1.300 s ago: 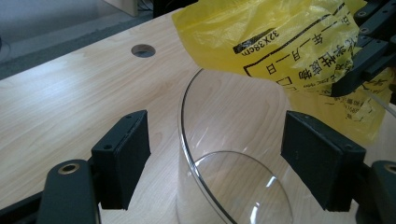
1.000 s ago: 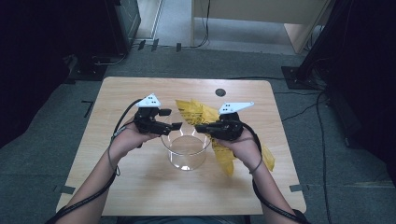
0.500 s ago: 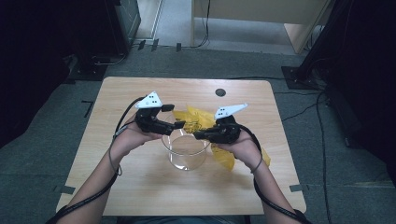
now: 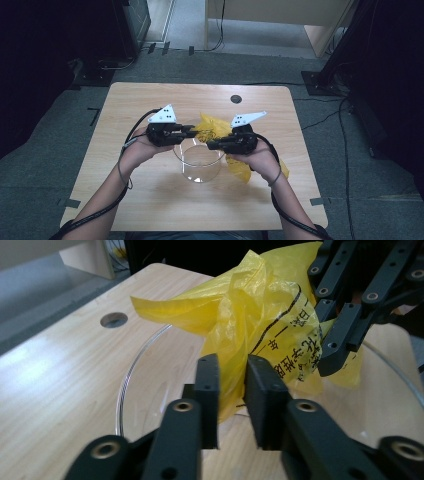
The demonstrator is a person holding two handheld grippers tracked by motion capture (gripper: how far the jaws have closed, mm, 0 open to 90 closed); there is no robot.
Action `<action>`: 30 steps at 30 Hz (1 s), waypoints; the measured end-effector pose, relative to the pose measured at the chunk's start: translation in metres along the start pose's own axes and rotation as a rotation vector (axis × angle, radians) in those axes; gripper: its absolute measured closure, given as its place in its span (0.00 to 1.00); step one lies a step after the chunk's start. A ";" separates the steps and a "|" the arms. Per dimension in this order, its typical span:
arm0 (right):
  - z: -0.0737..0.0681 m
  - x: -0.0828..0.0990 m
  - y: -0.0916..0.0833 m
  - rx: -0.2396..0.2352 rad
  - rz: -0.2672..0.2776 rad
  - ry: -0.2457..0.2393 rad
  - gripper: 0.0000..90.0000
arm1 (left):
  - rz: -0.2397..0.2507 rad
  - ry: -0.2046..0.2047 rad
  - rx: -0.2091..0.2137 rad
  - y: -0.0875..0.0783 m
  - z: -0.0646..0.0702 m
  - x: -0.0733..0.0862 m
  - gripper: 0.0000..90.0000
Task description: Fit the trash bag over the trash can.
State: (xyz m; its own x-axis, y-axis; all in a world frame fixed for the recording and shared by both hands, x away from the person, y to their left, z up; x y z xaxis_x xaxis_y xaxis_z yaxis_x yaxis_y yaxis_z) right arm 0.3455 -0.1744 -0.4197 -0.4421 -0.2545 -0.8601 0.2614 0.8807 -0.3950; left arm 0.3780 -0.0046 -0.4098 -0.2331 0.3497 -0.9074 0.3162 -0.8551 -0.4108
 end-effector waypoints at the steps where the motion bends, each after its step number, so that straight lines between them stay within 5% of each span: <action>1: 0.000 0.000 0.000 0.000 0.001 -0.002 0.94 | -0.012 -0.027 0.002 0.001 0.000 0.001 0.89; 4: 0.000 -0.001 -0.002 0.003 0.006 -0.006 0.88 | -0.054 -0.058 0.020 0.002 0.000 0.004 0.99; 9: 0.003 -0.006 -0.012 0.023 0.053 -0.004 0.76 | -0.099 -0.077 0.045 0.002 0.001 0.011 0.99; 21: 0.032 -0.007 -0.050 0.173 0.181 0.011 0.50 | -0.114 -0.104 0.052 0.002 -0.002 0.018 0.99; 30: 0.051 0.010 -0.072 0.189 0.216 0.060 0.32 | -0.123 -0.123 0.052 0.003 -0.003 0.022 0.99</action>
State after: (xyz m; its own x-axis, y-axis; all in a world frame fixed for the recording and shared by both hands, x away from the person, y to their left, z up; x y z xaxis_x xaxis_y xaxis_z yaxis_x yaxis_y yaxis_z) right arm 0.3658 -0.2604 -0.4160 -0.4074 -0.0400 -0.9124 0.5077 0.8205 -0.2627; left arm 0.3766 0.0021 -0.4310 -0.3792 0.4064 -0.8313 0.2307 -0.8285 -0.5103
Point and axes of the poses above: each handheld gripper's, and its own axes: y roughly forward along the jaws, x roughly out of its underside, z roughly to its right, the point moved 6 cm from there along y, roughly forward along the jaws, and after that the axes turned 5 degrees about z, right-handed, at the moved point
